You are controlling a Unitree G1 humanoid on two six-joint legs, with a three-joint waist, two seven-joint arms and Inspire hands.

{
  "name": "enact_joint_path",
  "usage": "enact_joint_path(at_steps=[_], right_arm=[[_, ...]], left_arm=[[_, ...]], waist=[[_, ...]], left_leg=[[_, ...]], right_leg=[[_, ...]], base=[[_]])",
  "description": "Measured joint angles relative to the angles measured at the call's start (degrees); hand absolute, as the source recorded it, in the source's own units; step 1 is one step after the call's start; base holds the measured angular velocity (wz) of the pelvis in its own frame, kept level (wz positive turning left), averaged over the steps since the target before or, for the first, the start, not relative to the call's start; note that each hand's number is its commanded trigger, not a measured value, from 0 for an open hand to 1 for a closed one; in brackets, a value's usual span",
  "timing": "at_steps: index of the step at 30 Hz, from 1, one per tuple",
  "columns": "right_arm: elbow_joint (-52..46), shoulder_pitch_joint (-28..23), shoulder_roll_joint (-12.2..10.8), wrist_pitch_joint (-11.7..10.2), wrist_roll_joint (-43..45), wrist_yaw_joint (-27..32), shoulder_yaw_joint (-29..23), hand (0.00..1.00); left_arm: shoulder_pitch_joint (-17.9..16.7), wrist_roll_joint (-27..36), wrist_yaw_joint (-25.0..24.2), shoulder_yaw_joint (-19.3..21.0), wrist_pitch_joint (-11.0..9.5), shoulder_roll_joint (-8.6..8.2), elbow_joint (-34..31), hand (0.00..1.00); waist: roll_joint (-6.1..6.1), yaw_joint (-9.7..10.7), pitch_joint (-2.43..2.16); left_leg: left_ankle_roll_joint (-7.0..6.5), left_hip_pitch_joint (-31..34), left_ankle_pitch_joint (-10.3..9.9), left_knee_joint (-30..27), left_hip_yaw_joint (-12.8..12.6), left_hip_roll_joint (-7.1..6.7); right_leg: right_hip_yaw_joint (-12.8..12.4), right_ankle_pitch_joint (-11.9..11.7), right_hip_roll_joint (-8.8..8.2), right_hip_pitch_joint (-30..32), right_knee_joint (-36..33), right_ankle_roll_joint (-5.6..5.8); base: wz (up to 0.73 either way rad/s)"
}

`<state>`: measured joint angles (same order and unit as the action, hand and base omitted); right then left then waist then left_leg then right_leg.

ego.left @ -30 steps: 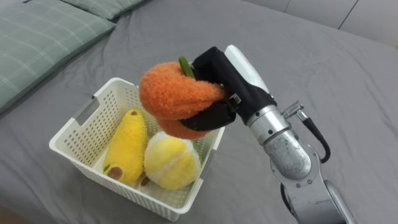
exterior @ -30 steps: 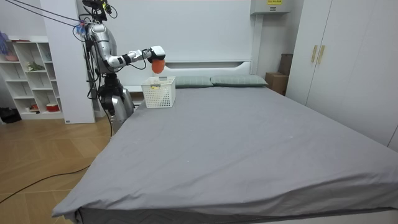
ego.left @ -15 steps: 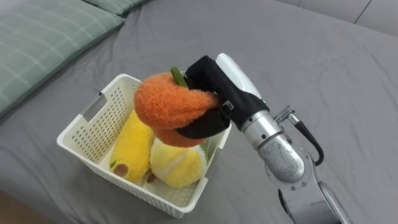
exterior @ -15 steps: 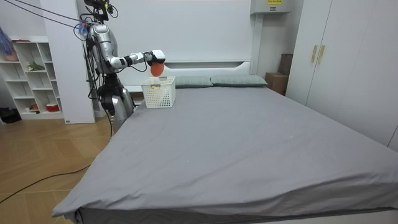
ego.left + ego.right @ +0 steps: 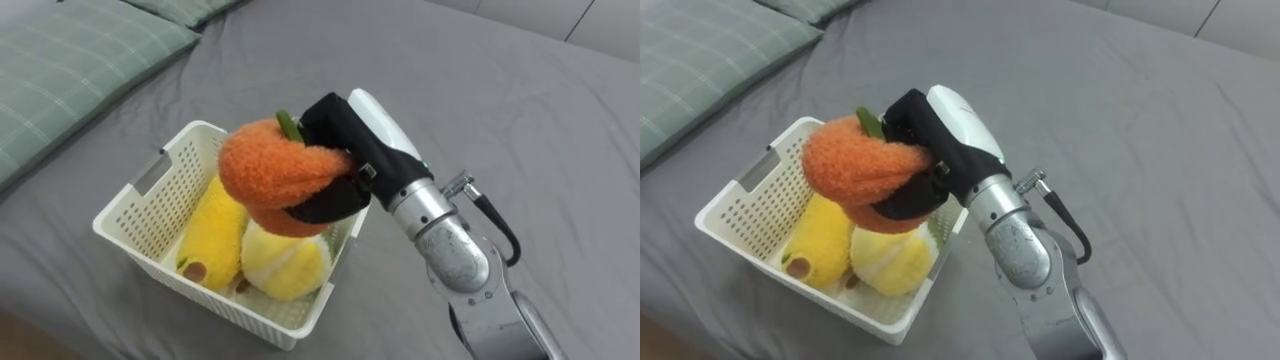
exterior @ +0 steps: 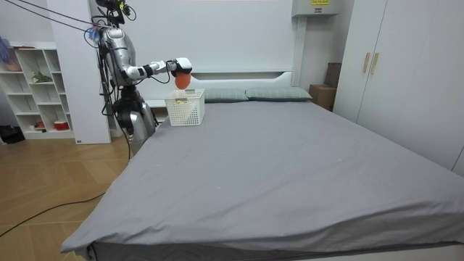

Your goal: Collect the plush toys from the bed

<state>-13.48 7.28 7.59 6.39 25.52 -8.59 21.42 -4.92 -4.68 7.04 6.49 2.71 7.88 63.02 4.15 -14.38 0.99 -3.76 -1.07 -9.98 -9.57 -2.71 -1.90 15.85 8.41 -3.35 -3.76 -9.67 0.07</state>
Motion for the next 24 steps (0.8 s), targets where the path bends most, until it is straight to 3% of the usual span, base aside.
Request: enact_joint_path(at_steps=[3,5,6,11,18,19,21,22,23,24], right_arm=[[1.5,-0.1,0.1,0.0,0.8,0.7,-0.1,0.0],[3.0,-0.2,0.2,0.7,1.1,1.0,-0.1,0.4],[3.4,-0.1,0.2,0.8,1.2,1.0,-0.1,1.0],[6.7,-0.2,0.9,1.4,1.9,1.0,-0.1,1.0],[10.3,-0.5,1.3,1.9,2.2,1.6,1.1,1.0],[11.0,-0.5,1.4,1.9,2.2,1.6,1.6,0.8],[11.2,-0.7,2.0,1.9,2.2,1.6,2.3,0.57],[11.2,-0.8,2.1,1.9,2.2,1.6,2.4,0.08],[11.2,-0.9,2.2,1.9,2.2,1.6,2.4,0.0],[11.2,-1.0,2.3,1.9,2.2,1.6,2.3,0.0]], left_arm=[[0.0,0.0,-0.1,0.1,0.3,0.09,0.0,0.0],[0.1,0.0,-0.2,0.1,1.0,0.11,0.0,0.0],[0.1,0.0,-0.2,0.1,1.1,0.11,0.0,0.0],[0.2,0.0,-0.6,0.1,1.1,0.17,-0.1,0.0],[0.2,-0.2,-1.1,0.1,2.1,0.69,-2.3,0.0],[0.2,-1.1,-1.1,0.1,1.9,0.72,-2.5,0.0],[0.2,-1.9,-1.0,0.1,1.9,0.88,-2.6,0.0],[0.2,-1.9,-1.0,0.1,1.8,0.97,-2.7,0.0],[0.1,-1.9,-0.9,0.1,1.7,1.01,-2.7,0.0],[0.1,-1.9,-0.9,0.1,1.8,1.03,-2.6,0.0]], waist=[[-0.19,0.0,-0.07],[-0.41,0.0,-0.11],[-0.48,0.0,-0.12],[-0.66,0.1,-0.33],[0.01,-0.4,-0.75],[0.08,-0.4,-0.79],[0.42,-0.4,-0.72],[0.7,-0.4,-0.49],[0.82,-0.4,-0.41],[0.97,-0.4,-0.36]], left_leg=[[-0.17,-0.1,0.0,-0.1,0.0,-0.12],[-0.39,-0.2,0.0,-0.2,0.0,-0.36],[-0.47,-0.2,0.0,-0.2,0.0,-0.43],[-1.28,-0.2,0.3,-0.2,0.4,-1.21],[-2.05,0.5,0.4,-0.5,0.9,-1.86],[-2.13,0.5,0.4,-0.5,0.9,-1.91],[-2.21,0.5,0.4,-0.5,0.9,-1.94],[-2.26,0.5,0.4,-0.5,0.9,-1.97],[-2.28,0.5,0.4,-0.4,0.9,-1.97],[-2.34,0.5,0.3,-0.4,0.9,-1.95]], right_leg=[[0.0,0.0,-0.2,0.0,-0.3,0.05],[0.1,0.2,-0.53,0.0,-0.5,0.28],[0.1,0.2,-0.64,0.0,-0.6,0.36],[1.5,0.5,-1.65,0.1,-1.6,1.0],[1.6,0.1,-2.24,0.8,-2.1,1.72],[1.6,0.0,-2.22,0.8,-2.1,1.82],[1.6,0.0,-2.18,0.8,-2.1,1.94],[1.6,-0.1,-2.06,0.8,-2.1,1.98],[1.6,-0.1,-2.01,0.8,-2.1,2.01],[1.6,-0.2,-1.96,0.8,-2.0,2.09]], base=[[0.0],[0.0],[0.0],[0.07],[0.04],[0.0],[0.0],[0.0],[0.0],[0.0]])
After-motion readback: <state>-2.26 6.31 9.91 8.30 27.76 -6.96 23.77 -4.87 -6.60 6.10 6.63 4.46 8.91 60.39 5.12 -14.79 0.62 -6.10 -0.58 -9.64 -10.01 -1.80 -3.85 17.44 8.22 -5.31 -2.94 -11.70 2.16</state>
